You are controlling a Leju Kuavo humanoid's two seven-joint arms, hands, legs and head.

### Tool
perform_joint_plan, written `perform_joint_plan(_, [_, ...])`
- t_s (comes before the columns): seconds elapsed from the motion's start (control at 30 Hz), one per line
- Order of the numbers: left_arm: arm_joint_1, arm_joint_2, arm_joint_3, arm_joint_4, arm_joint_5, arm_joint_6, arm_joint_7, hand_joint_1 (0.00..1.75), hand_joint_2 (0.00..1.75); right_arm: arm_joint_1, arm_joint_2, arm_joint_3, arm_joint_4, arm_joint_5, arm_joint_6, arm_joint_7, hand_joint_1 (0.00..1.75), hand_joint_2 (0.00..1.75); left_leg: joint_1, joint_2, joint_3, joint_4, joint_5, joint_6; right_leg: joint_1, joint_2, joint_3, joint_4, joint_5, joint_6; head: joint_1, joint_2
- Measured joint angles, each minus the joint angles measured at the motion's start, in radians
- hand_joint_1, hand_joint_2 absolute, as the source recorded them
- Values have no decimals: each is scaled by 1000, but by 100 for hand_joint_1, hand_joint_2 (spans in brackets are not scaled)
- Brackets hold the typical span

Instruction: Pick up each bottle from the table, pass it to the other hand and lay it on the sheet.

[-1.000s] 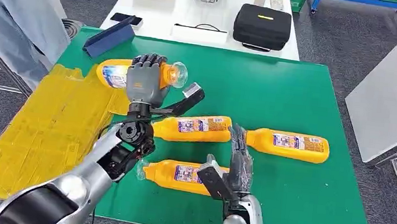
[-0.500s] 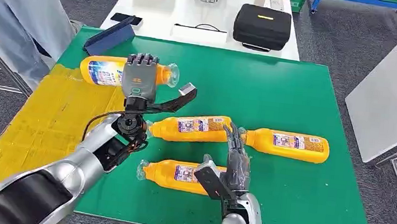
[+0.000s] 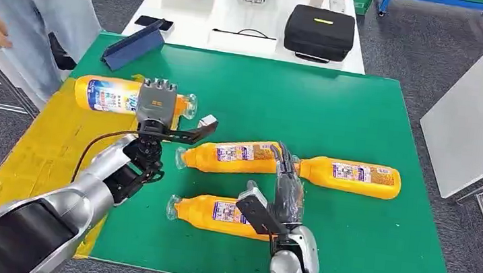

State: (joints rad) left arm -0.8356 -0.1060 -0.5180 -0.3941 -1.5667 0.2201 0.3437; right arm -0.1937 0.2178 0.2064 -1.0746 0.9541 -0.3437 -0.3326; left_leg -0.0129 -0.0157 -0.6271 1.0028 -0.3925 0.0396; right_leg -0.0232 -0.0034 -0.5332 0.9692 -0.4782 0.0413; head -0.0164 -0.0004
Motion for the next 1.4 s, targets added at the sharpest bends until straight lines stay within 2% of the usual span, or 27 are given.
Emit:
perform_joint_plan(0.2, [0, 15, -3, 16, 0, -40, 23, 175, 175, -4, 0, 0, 14, 0, 0, -2, 0, 0, 0, 0, 0, 0, 0, 0, 0, 0, 0, 0, 0, 0, 0, 0])
perform_joint_plan(0.63, [14, 100, 27, 45, 0, -51, 50, 175, 175, -4, 0, 8, 40, -15, -14, -3, 0, 0, 1, 0, 0, 0, 0, -1, 0, 0, 0, 0, 0, 0, 0, 0])
perform_joint_plan(1.17, [16, 114, 44, 55, -2, -51, 49, 175, 175, -4, 0, 15, 48, -19, -17, -3, 0, 0, 1, 0, 0, 0, 0, -1, 1, 0, 0, 0, 0, 0, 0, 0])
perform_joint_plan(1.4, [45, 128, 113, 62, 28, -49, -8, 175, 175, 7, -9, 26, 47, -30, -29, 0, 0, 0, 1, 0, 0, 0, 0, -1, 1, 0, 0, 0, 0, 0, 0, 0])
